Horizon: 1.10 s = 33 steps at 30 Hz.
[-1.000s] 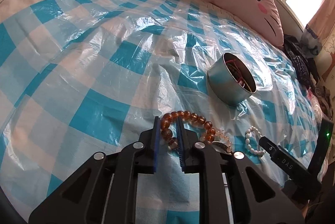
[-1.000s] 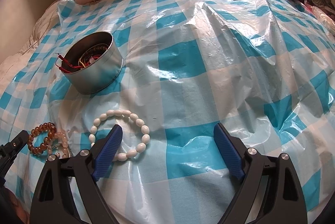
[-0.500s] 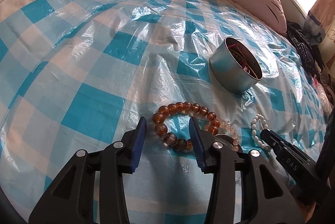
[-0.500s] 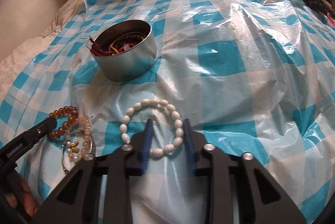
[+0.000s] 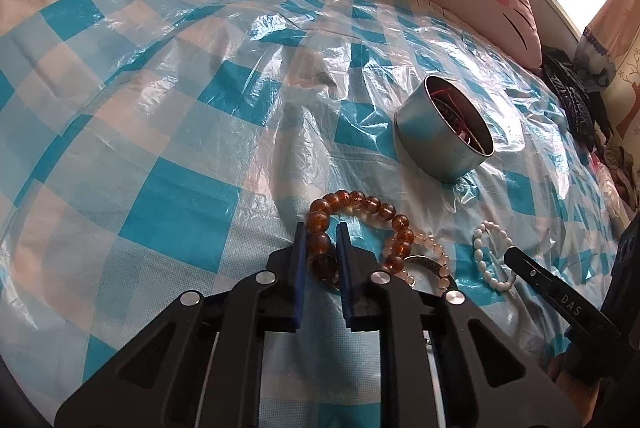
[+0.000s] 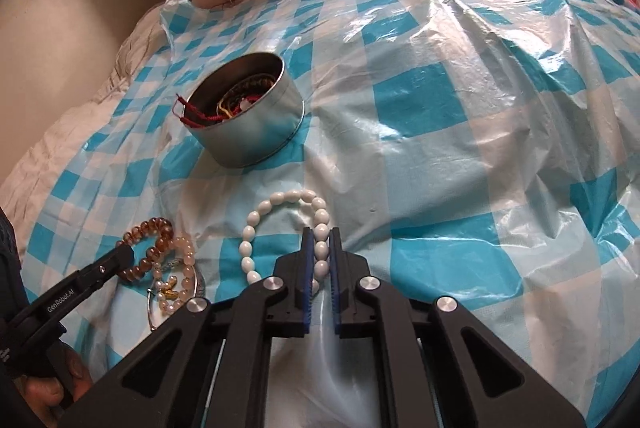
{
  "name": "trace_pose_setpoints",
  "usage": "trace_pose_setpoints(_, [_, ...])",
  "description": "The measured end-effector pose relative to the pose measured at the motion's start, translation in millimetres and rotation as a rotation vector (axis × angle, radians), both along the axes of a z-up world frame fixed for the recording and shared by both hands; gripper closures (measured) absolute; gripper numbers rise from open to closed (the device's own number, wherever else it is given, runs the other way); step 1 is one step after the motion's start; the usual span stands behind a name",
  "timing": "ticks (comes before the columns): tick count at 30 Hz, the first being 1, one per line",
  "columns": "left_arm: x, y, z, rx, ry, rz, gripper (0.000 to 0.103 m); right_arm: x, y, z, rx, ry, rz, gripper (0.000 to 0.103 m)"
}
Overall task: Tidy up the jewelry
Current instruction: 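Close the left gripper on the amber bead bracelet while the right closes on the white bead bracelet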
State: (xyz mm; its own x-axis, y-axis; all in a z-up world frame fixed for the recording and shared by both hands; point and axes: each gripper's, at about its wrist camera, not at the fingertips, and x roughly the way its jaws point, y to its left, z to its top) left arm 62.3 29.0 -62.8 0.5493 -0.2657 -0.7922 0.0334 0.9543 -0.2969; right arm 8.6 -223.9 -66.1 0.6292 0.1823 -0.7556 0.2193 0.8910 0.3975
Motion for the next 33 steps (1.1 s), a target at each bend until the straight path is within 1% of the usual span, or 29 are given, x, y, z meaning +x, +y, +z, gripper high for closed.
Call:
trace_pose_setpoints(4, [-1, 6, 1, -0.044, -0.003, 0.003, 0.092, -10, -15, 5, 0.059, -0.037, -0.056, 0.095])
trace_pose_setpoints(7, [0, 4, 0, -0.031, 0.005, 0.002, 0.092, -9, -15, 1, 0.061, -0.013, -0.063, 0.095])
trace_pose_setpoints(10, [3, 5, -4, -0.027, 0.023, 0.012, 0.092, -5, -13, -3, 0.035, 0.024, -0.069, 0.093])
trace_pose_setpoints(12, [3, 5, -5, -0.022, 0.028, 0.021, 0.088, -4, -13, -6, 0.032, 0.038, -0.062, 0.08])
trace_pose_setpoints(13, [3, 4, -5, -0.016, 0.029, 0.023, 0.087, -3, -11, -6, 0.02, 0.042, -0.057, 0.077])
trace_pose_setpoints(14, [3, 4, -5, -0.01, 0.029, 0.026, 0.084, -2, -8, -6, 0.007, 0.046, -0.051, 0.075])
trace_pose_setpoints(18, [4, 5, -6, 0.011, 0.029, 0.041, 0.069, 3, 2, -9, -0.061, 0.07, -0.023, 0.066])
trace_pose_setpoints(19, [4, 5, -6, 0.017, 0.027, 0.043, 0.067, 5, 5, -9, -0.078, 0.077, -0.018, 0.065])
trace_pose_setpoints(21, [4, 3, -5, 0.035, 0.023, 0.043, 0.058, 6, 7, -10, -0.099, 0.083, -0.011, 0.064])
trace_pose_setpoints(24, [3, 0, -4, 0.066, 0.015, 0.045, 0.05, 8, 6, -12, -0.1, 0.088, -0.009, 0.064])
trace_pose_setpoints(33, [3, -5, -3, 0.099, 0.012, 0.04, 0.047, 9, 8, -13, -0.103, 0.091, -0.004, 0.062])
